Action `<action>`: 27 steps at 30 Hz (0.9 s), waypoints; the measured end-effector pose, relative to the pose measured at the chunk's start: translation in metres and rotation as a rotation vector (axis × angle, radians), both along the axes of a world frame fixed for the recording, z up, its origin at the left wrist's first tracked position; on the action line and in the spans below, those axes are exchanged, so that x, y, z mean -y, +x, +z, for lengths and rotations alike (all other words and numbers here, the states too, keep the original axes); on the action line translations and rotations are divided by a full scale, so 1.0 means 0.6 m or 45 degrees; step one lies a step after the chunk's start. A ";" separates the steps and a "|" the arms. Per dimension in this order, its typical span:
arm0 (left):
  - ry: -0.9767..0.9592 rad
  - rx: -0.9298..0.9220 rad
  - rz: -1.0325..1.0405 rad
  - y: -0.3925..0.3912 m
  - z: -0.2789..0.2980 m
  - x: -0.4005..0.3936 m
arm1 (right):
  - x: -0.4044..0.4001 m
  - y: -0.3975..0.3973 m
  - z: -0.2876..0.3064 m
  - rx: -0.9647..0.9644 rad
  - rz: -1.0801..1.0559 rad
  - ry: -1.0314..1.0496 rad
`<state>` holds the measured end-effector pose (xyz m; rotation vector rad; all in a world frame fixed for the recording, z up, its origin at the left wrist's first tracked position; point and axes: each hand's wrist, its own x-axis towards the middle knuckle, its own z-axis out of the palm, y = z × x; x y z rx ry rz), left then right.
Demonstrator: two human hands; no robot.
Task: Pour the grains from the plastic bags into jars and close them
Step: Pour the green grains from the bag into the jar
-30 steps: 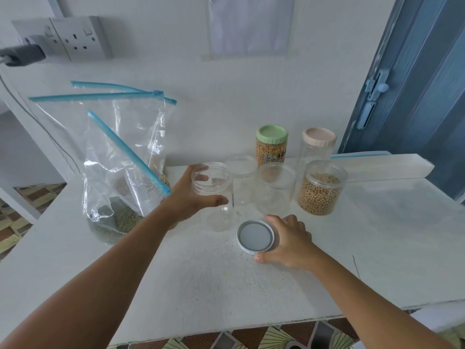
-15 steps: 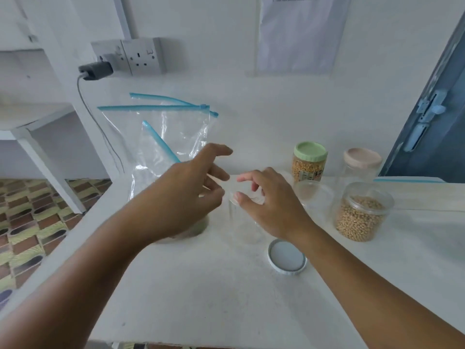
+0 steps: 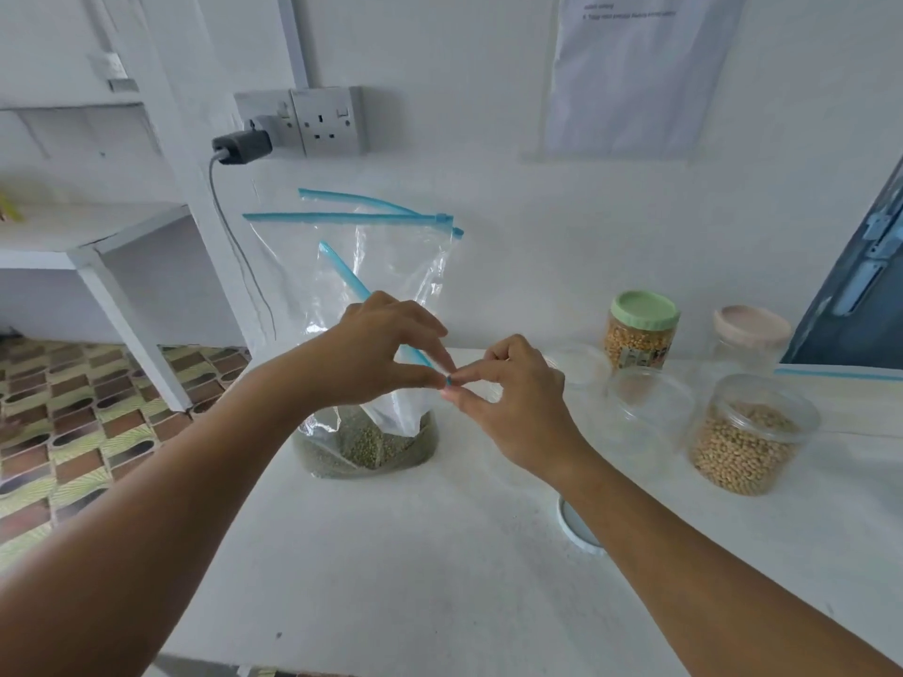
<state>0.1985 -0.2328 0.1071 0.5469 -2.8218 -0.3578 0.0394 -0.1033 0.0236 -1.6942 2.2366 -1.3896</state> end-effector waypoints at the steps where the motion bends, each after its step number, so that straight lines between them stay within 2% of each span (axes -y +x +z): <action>1: -0.011 -0.040 -0.004 0.001 0.001 0.004 | 0.003 0.000 0.000 0.039 -0.003 -0.045; 5: -0.044 -0.206 -0.002 0.003 0.011 0.023 | 0.017 0.001 0.017 0.264 0.042 -0.235; 8: -0.036 -0.255 -0.032 0.002 0.021 0.038 | 0.029 0.008 0.031 0.296 0.046 -0.322; 13: -0.062 -0.290 -0.046 -0.001 0.023 0.056 | 0.045 0.012 0.037 0.202 -0.026 -0.369; 19: -0.265 -0.318 0.042 0.003 0.008 0.071 | 0.049 0.001 0.028 0.030 -0.132 -0.360; 27: -0.298 -0.366 0.016 0.004 -0.010 0.078 | 0.055 0.007 0.038 -0.200 -0.177 -0.082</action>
